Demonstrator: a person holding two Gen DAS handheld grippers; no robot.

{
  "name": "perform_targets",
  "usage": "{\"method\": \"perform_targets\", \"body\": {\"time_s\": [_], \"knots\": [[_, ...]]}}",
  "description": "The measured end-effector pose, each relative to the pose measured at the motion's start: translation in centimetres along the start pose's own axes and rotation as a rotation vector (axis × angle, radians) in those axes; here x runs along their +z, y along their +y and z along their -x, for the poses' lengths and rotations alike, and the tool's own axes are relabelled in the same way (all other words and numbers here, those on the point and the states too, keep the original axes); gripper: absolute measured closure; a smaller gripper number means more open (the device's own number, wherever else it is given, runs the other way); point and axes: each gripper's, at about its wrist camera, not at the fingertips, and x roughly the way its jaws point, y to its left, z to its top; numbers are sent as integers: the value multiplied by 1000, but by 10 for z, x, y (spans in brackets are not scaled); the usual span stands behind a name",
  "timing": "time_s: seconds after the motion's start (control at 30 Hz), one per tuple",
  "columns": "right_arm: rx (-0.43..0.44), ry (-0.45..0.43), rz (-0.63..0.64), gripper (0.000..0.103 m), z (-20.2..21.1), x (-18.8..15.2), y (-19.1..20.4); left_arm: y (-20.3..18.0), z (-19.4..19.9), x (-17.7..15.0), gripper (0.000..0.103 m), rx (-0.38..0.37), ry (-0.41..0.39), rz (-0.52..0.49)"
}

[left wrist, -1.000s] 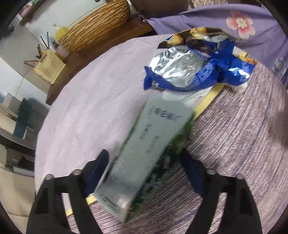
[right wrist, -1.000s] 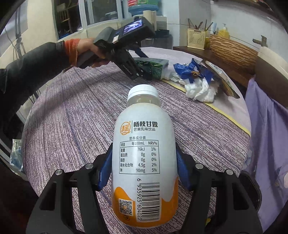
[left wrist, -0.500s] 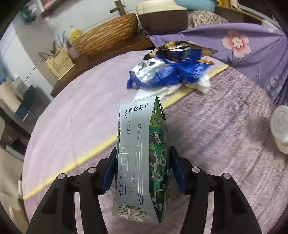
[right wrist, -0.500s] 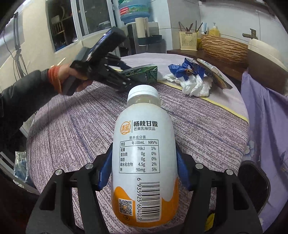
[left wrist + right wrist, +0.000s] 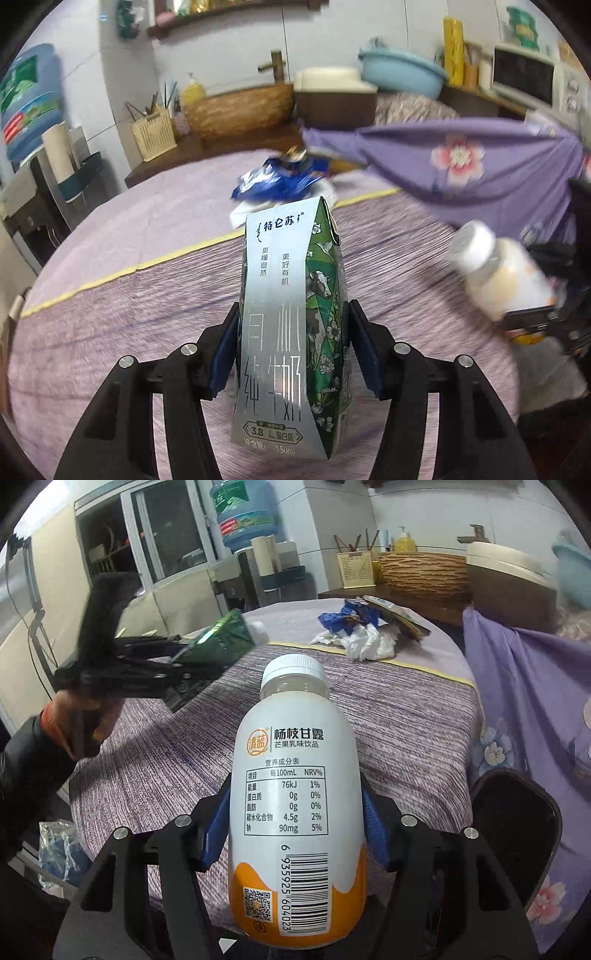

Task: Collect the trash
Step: 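Carry the drink bottle over the bin and open the right tool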

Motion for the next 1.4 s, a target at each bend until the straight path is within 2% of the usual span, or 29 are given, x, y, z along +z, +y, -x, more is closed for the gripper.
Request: {"method": "perform_targets", "body": {"time_s": [0.07,0.23,0.37,0.43,0.73,0.9,1.1,1.3,1.4], "knots": [[-17,-16,-30,41,8,-7,-6,-10,10,-1,47,-23,-29,32],[-59,-38,-116,41,27,-27,-28,-61,22,-3,47,0,-98,20],[-109,-56,-187,41,47,-49,-52,-93,23,0,47,-79,-132,50],[-135,-57,-223,41,55,-59,-64,-113,16,4,47,-120,-134,61],[-283,-32,-287,41,72,-96,-114,-184,-16,16,47,-197,-117,8],[-373,12,-334,41,53,-112,-154,-215,-38,20,47,-228,-94,-15],[-442,126,-402,41,6,-125,-200,-239,-58,24,47,-241,-74,-36],[-478,204,-428,40,-28,-133,-220,-249,-72,23,47,-260,-51,-36],[-518,221,-411,26,-36,-136,-223,-254,-79,23,47,-268,-37,-40]]}}
